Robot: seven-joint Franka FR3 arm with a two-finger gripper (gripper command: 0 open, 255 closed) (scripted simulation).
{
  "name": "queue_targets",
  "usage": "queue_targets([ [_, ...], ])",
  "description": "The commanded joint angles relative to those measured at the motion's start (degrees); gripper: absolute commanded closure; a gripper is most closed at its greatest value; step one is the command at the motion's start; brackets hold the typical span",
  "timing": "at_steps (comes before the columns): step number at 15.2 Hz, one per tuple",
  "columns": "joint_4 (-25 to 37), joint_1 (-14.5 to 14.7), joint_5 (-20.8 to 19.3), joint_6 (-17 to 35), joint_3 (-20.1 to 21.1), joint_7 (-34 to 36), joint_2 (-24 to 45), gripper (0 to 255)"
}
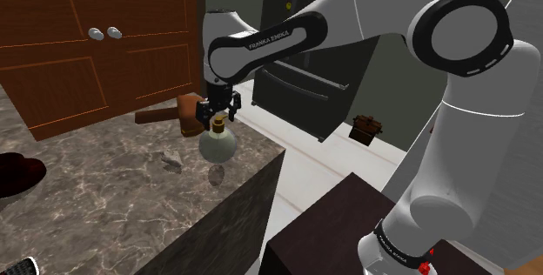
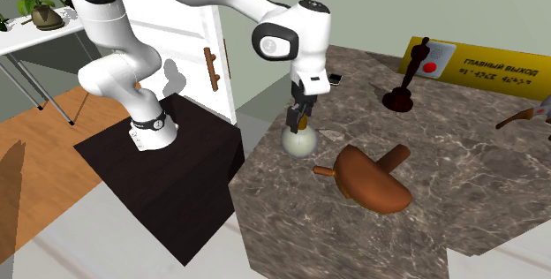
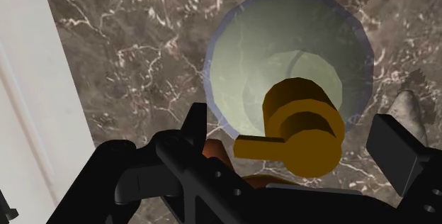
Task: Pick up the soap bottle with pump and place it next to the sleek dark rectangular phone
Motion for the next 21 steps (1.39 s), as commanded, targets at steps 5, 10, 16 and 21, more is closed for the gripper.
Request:
queue_targets([
  [5,0.0,0.0,0.0,0.1,0.0,0.0,0.1,0],
  [10,0.0,0.0,0.0,0.1,0.0,0.0,0.1,255],
  [16,0.4,0.0,0.1,-0.5,0.0,-0.1,-0.2,255],
  [21,2.5,-0.1,0.7,-4.0,0.2,-0.5,-1.6,255],
])
